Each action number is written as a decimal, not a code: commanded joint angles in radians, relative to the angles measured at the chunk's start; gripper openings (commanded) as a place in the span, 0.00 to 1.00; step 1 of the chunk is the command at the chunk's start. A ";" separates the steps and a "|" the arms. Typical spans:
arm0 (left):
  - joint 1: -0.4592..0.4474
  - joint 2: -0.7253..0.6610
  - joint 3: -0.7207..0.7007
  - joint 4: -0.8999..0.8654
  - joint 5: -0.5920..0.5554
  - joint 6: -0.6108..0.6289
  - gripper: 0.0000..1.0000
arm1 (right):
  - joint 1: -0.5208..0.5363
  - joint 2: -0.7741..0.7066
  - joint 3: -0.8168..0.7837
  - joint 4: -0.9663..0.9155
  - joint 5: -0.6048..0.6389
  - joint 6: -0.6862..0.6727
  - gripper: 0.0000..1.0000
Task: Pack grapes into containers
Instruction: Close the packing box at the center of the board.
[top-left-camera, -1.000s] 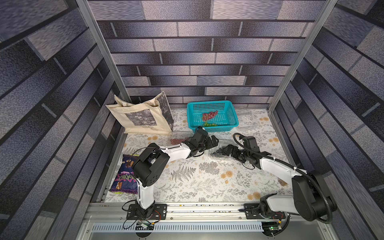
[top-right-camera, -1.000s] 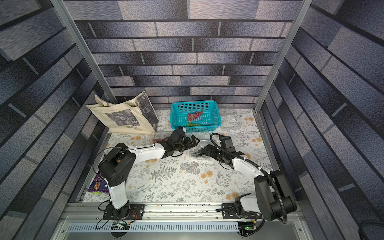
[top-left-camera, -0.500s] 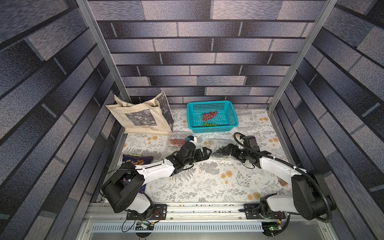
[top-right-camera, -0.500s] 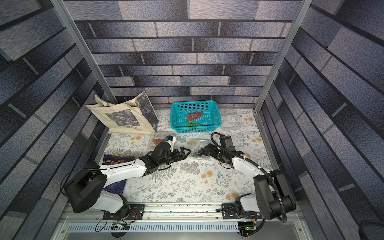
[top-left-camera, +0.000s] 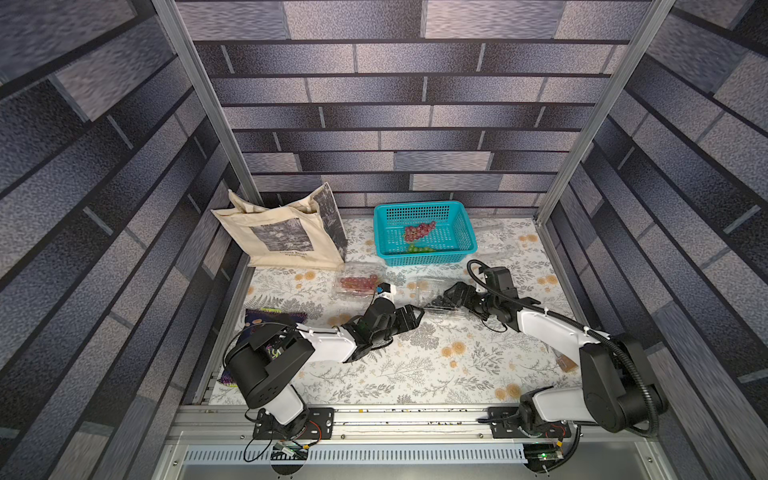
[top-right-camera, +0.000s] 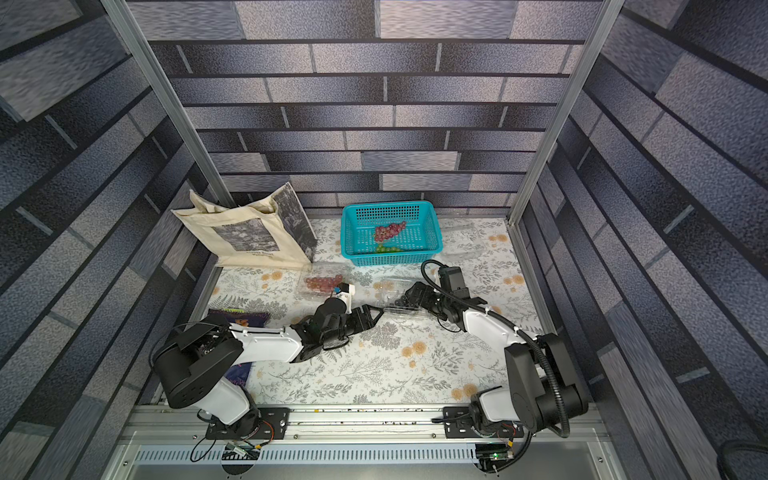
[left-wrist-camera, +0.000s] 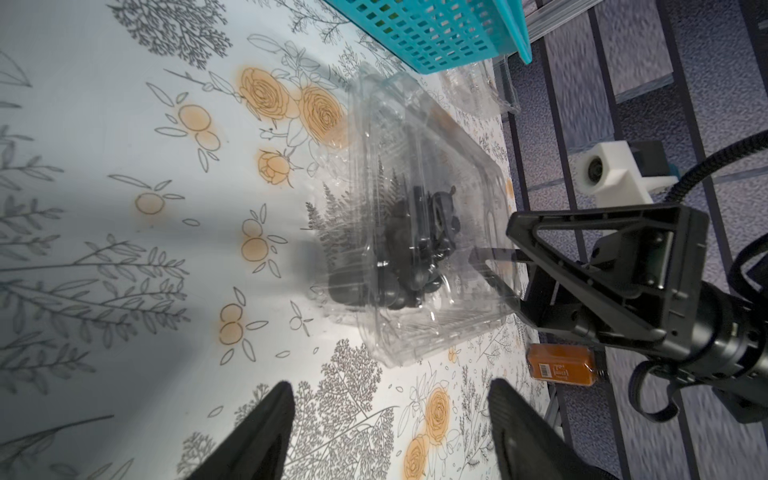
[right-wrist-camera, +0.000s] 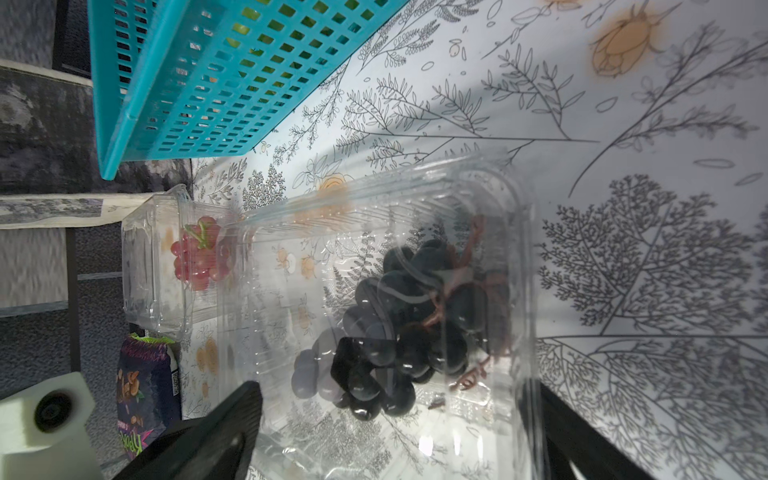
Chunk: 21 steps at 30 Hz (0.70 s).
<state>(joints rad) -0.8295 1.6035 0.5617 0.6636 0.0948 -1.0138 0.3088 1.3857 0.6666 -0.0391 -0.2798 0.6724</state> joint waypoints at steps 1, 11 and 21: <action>0.015 0.020 -0.027 0.079 -0.041 -0.030 0.67 | -0.007 0.009 0.016 0.027 -0.017 0.008 0.98; 0.039 0.079 -0.012 0.126 -0.037 -0.048 0.48 | -0.005 -0.001 0.001 0.042 -0.029 0.018 0.98; 0.046 0.113 0.024 0.152 -0.036 -0.051 0.41 | -0.005 0.035 0.013 0.038 -0.029 -0.006 0.96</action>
<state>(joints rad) -0.7910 1.7103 0.5640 0.7979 0.0669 -1.0599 0.3088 1.4071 0.6666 -0.0174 -0.2977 0.6758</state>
